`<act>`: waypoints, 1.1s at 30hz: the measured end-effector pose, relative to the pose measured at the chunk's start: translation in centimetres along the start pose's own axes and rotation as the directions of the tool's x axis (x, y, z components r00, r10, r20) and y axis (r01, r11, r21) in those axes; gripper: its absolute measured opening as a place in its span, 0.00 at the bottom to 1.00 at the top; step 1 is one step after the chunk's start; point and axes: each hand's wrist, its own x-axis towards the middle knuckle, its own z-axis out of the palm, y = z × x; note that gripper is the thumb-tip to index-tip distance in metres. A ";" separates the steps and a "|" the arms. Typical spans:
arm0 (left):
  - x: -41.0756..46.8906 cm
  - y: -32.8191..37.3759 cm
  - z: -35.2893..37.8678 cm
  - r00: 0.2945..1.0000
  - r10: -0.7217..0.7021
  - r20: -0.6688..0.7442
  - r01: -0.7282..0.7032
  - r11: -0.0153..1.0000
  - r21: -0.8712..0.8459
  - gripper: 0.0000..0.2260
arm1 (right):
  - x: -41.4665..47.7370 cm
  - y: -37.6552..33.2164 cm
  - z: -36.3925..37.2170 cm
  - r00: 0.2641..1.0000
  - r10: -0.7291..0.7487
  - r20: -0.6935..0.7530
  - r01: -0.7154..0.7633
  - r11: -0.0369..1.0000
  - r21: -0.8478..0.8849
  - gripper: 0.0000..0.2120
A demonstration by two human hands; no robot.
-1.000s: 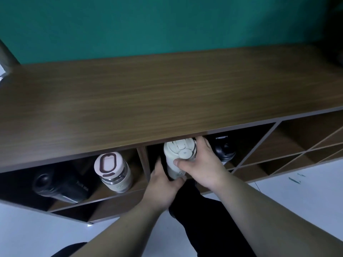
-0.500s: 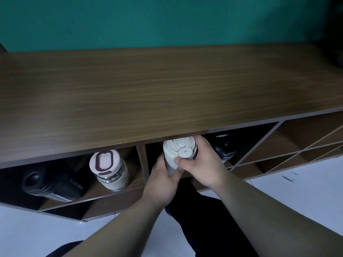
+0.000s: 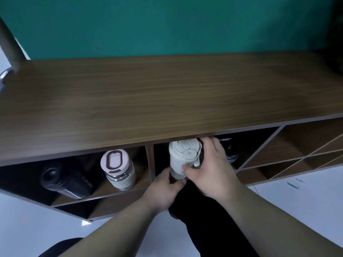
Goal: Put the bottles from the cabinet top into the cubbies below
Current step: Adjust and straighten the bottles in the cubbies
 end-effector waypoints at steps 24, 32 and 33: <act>-3.6 -10.5 -13.2 0.979 -0.099 -0.178 0.133 0.972 0.192 0.53 | 0.6 -11.5 14.0 0.938 0.088 0.335 -0.187 0.943 0.274 0.32; -3.3 -9.0 -13.6 0.976 -0.053 -0.211 0.092 0.979 0.180 0.30 | 1.2 -11.3 15.7 0.936 0.145 0.321 -0.267 0.886 0.379 0.29; -3.2 -9.1 -13.6 0.974 -0.047 -0.222 0.090 0.978 0.186 0.26 | 1.2 -11.3 15.7 0.937 0.147 0.318 -0.269 0.883 0.385 0.29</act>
